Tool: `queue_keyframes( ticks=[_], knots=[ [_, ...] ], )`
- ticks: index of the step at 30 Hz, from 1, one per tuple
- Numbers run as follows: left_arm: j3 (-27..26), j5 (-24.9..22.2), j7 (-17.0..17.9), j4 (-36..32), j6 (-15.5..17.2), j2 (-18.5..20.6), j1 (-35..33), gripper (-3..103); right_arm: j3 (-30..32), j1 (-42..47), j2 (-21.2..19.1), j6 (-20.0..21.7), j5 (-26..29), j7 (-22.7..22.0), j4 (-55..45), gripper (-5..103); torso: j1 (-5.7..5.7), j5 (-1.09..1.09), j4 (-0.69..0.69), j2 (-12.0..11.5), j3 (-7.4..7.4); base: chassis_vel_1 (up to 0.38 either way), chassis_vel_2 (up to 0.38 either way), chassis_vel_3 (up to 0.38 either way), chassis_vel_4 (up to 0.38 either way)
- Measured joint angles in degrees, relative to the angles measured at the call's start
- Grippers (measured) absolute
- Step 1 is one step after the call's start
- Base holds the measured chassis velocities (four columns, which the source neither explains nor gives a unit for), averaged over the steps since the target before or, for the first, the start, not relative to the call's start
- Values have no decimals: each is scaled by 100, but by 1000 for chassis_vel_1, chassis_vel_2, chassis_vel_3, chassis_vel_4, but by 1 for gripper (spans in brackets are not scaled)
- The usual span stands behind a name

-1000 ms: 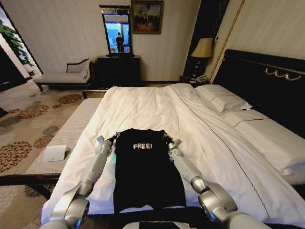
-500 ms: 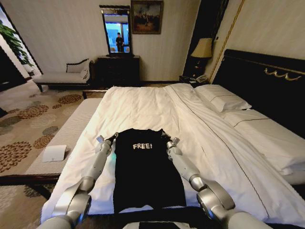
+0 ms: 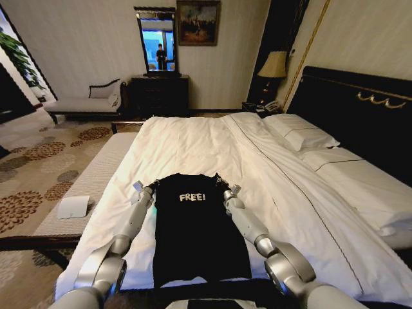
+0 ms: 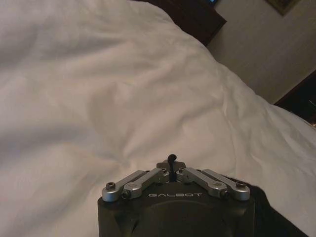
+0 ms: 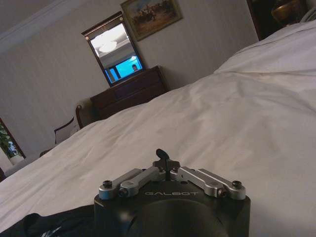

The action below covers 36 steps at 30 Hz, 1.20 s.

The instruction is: Fold the clothes on the bed.

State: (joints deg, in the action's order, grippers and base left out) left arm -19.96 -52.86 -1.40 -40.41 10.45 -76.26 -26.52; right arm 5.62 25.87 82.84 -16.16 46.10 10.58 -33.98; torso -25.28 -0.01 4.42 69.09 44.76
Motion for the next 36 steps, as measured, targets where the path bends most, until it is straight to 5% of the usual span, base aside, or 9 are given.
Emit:
queue_keyframes(
  ticks=[7,17,29,34,36],
  knots=[
    [16,-232,-6,-388,35,250,-82,1,-12,35,-85,-1,93,-7,-254,0,0,0,0,0,0,0,0,0,0],
    [58,-1197,222,-2046,252,1015,-201,1,-290,214,-604,221,1083,46,-1729,0,1,1,-2,0,-1,0,0,0,0],
    [361,-1789,369,-2447,359,1501,369,1,-753,-343,-1053,398,2155,-86,-2378,0,0,1,-2,0,-1,0,0,0,0],
    [350,-2024,423,-2938,361,1632,165,1,-876,-220,-1424,489,2478,-277,-3020,0,-1,2,-3,0,0,0,0,0,0],
    [259,-2204,564,-3545,359,1748,-208,1,-891,77,-1951,686,2644,-691,-3796,0,-1,2,-2,0,-1,0,0,0,0]
  ],
)
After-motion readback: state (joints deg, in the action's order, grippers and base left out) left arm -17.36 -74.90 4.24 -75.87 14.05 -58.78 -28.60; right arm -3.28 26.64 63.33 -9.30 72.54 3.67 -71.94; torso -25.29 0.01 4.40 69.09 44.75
